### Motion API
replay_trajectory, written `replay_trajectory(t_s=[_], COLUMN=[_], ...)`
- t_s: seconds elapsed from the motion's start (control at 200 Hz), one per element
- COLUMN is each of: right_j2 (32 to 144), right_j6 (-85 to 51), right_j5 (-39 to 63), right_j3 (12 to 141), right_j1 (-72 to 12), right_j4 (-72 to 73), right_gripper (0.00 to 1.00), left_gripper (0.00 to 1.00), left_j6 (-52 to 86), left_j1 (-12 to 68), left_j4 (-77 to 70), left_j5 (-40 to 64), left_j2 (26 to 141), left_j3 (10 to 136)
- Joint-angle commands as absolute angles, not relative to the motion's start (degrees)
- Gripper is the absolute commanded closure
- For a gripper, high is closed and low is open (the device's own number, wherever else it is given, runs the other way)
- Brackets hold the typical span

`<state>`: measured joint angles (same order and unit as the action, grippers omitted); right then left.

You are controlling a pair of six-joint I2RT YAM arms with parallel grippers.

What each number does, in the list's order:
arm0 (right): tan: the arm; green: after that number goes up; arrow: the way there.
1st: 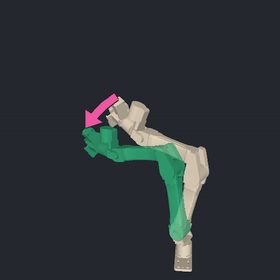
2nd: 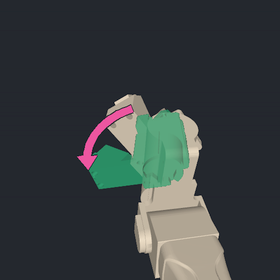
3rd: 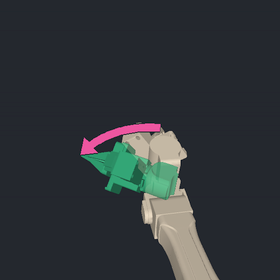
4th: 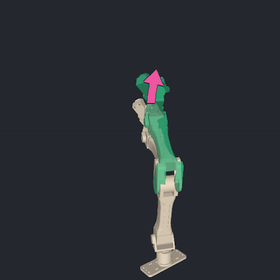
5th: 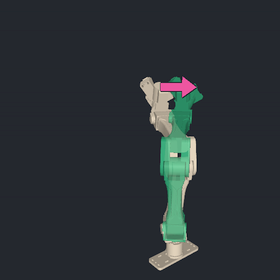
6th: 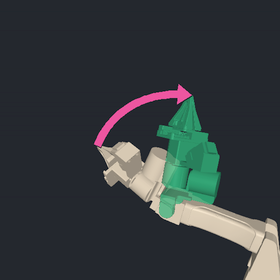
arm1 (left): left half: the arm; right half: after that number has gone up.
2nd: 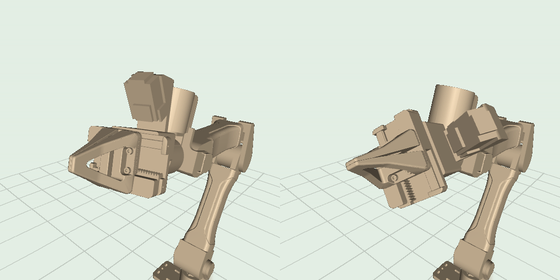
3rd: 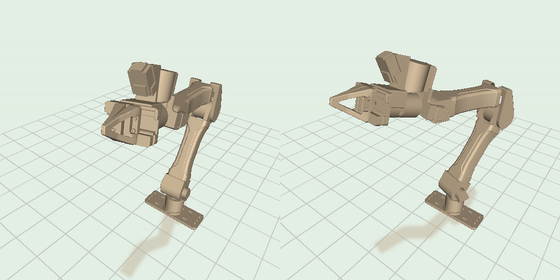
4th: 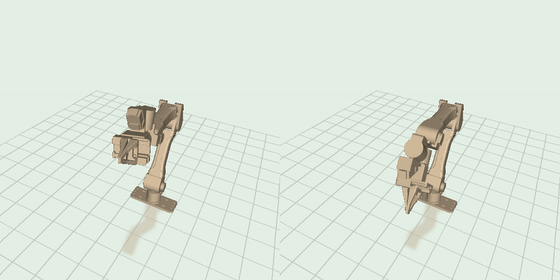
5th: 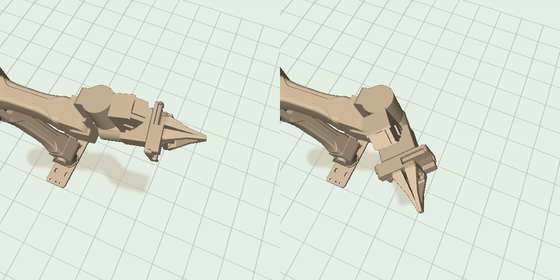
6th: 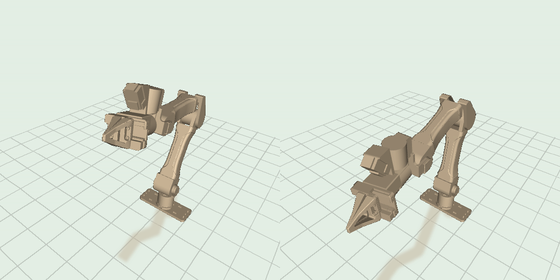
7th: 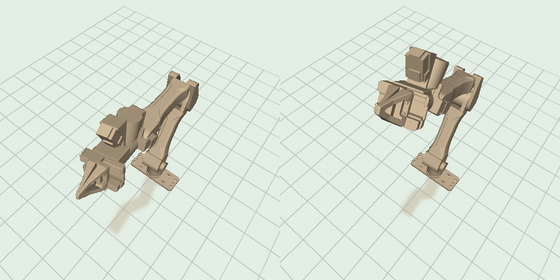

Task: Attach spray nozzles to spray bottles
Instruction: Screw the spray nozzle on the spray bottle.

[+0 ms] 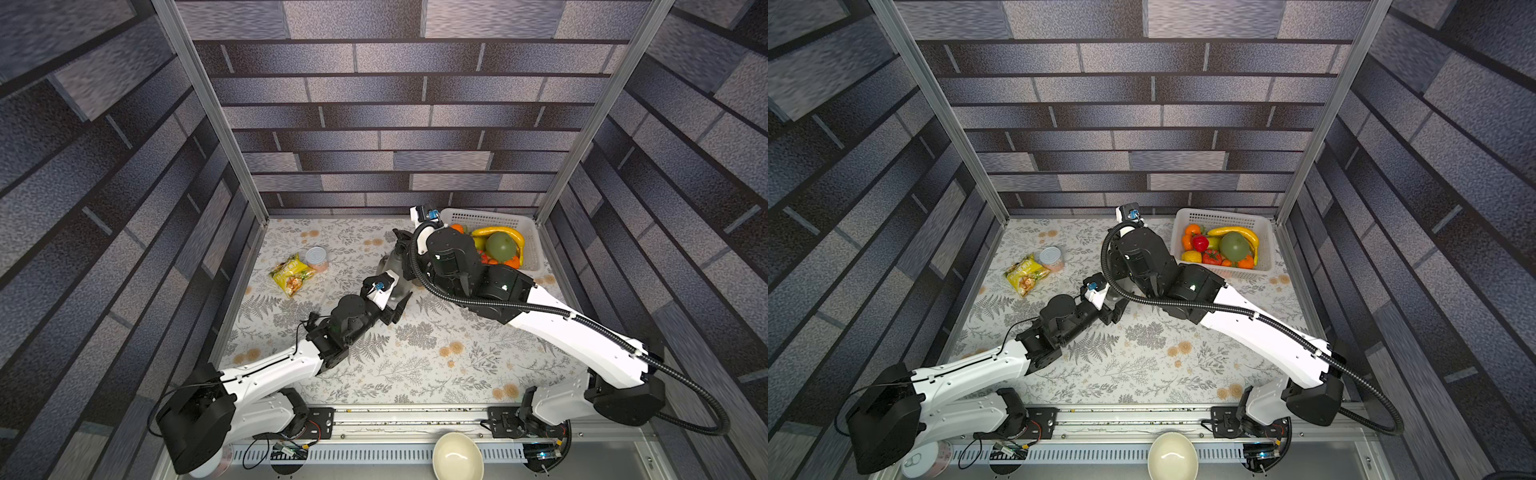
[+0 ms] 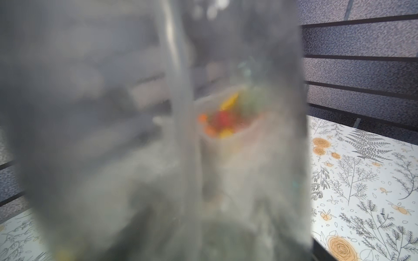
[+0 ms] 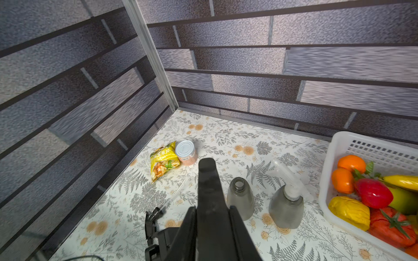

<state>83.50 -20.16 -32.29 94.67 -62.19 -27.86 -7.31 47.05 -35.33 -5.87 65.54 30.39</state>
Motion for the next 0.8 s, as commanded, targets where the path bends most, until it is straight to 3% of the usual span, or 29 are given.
replay_trajectory(t_s=[0.0,0.366,0.797], right_j2=[87.34,89.28,88.21], right_j6=[-25.11,-26.39,-21.68], right_j5=[-36.47,-40.69,-39.69], right_j3=[94.51,97.83,101.31], right_j1=[-63.46,-63.90,-64.85], right_j4=[-32.72,-31.23,-29.13], right_gripper=[0.78,0.72,0.65], left_gripper=[0.26,0.26,0.25], left_j6=[-12.68,-15.27,-14.02], left_j1=[49.26,51.42,50.64], left_j4=[-48.24,-51.39,-49.44], left_j5=[-5.46,-10.96,-9.86], left_j2=[64.60,67.31,66.14], left_j3=[35.68,33.98,30.17])
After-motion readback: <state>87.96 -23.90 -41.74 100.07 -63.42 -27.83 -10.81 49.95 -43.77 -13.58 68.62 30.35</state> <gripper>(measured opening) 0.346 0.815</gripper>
